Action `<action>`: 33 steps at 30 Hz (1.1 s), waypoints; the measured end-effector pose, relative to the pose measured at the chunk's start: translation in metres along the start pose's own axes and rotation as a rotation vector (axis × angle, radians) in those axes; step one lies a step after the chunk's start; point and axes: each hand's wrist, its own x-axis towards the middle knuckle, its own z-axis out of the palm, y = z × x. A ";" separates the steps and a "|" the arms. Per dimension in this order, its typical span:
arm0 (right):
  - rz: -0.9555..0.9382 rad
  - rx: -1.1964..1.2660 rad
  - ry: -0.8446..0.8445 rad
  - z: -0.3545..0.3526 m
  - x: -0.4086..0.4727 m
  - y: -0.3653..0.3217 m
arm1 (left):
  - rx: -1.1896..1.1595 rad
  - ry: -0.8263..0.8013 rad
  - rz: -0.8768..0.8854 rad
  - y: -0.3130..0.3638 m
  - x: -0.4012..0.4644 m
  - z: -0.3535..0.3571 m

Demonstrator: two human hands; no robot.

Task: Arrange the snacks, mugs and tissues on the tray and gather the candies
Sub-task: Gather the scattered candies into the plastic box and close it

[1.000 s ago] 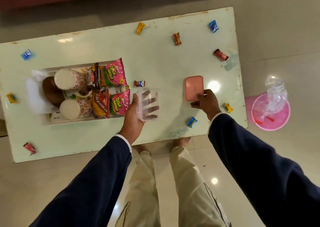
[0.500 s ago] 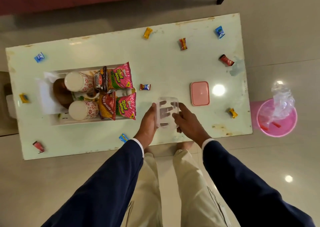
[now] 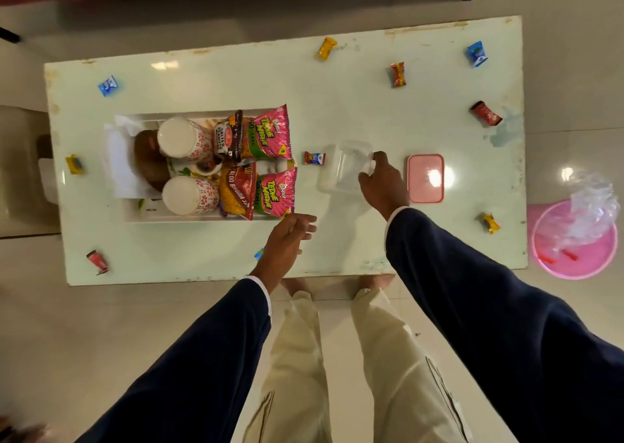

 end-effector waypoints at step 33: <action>-0.507 -0.082 -0.365 0.107 -0.161 -0.058 | 0.103 0.441 0.089 -0.067 -0.064 -0.126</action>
